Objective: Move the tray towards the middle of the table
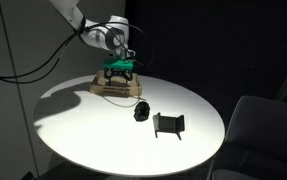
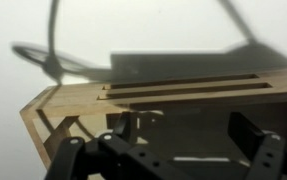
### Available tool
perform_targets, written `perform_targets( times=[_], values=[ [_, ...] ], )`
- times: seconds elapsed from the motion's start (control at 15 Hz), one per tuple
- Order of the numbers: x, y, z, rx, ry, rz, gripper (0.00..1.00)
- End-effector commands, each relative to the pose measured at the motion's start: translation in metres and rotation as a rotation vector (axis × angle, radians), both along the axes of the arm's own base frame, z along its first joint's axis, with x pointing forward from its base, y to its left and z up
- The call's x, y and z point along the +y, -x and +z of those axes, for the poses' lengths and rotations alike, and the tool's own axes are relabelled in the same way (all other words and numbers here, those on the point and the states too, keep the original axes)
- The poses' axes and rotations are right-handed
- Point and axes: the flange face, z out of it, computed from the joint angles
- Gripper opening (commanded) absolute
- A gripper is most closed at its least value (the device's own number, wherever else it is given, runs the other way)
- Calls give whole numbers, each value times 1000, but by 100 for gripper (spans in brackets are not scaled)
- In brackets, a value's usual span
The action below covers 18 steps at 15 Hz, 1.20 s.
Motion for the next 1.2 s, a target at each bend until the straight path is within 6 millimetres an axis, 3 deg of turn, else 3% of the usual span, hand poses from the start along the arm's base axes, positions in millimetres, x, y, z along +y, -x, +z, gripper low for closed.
perform_targets(
  times=[0.0, 0.67, 1.13],
  values=[
    [-2, 2, 2, 31, 13, 57, 100],
    [-3, 4, -2, 115, 20, 166, 100],
    [4, 5, 6, 146, 74, 260, 100]
  ],
)
